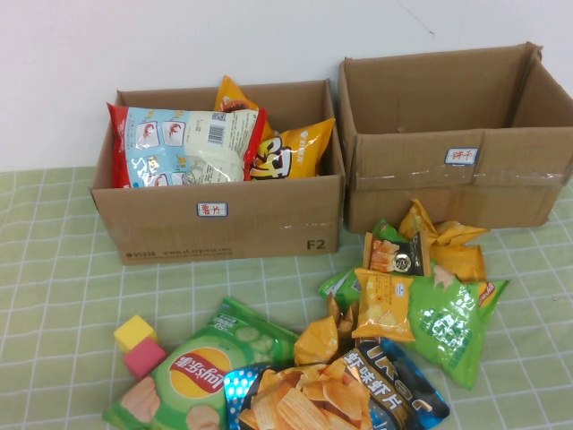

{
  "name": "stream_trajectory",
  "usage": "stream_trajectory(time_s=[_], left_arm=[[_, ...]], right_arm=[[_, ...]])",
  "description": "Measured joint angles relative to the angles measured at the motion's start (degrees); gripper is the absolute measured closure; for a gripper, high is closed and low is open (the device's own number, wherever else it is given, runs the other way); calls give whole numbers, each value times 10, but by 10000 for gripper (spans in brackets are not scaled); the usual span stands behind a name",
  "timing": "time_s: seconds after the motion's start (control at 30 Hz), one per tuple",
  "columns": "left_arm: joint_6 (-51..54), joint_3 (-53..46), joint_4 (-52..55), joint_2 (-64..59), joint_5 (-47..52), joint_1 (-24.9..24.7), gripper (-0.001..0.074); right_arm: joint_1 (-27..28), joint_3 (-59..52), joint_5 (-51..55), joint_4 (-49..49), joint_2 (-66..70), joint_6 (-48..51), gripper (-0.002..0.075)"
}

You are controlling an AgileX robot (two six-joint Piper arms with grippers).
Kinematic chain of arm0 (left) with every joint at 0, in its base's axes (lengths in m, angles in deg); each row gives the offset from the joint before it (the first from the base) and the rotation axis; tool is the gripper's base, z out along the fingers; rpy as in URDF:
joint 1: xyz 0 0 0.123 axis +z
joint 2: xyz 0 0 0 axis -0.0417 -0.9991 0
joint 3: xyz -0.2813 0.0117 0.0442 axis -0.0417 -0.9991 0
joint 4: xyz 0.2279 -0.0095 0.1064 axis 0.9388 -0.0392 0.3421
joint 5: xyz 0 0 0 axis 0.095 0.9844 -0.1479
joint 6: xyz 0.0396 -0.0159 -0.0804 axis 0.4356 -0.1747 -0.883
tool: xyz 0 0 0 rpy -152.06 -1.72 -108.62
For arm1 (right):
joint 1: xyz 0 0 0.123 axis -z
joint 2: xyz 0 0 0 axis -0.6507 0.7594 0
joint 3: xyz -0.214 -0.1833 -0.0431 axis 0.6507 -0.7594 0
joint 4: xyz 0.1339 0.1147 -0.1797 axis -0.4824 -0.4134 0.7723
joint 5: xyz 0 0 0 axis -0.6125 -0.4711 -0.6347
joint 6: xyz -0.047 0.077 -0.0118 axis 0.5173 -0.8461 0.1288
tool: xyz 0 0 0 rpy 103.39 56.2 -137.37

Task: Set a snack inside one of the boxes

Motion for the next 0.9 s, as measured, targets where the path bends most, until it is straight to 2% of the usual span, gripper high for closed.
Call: stream_trajectory(time_s=[0.17,0.4,0.47,0.6,0.67,0.73,0.9], left_arm=[[34,0,0,16,48,1,736],[21,0,5,16,62,1,737],[-47,0,56,17,63,1,736],[-275,0,201,17,90,1,737],[-383,0,257,18,138,1,736],[-418,0,279,18,179,1,736],[-440,1,289,19,184,-18,736]], right_arm=[[0,0,0,0,0,0,728],[0,0,0,0,0,0,728],[0,0,0,0,0,0,728],[0,0,0,0,0,0,728],[0,0,0,0,0,0,728],[0,0,0,0,0,0,728],[0,0,0,0,0,0,728]])
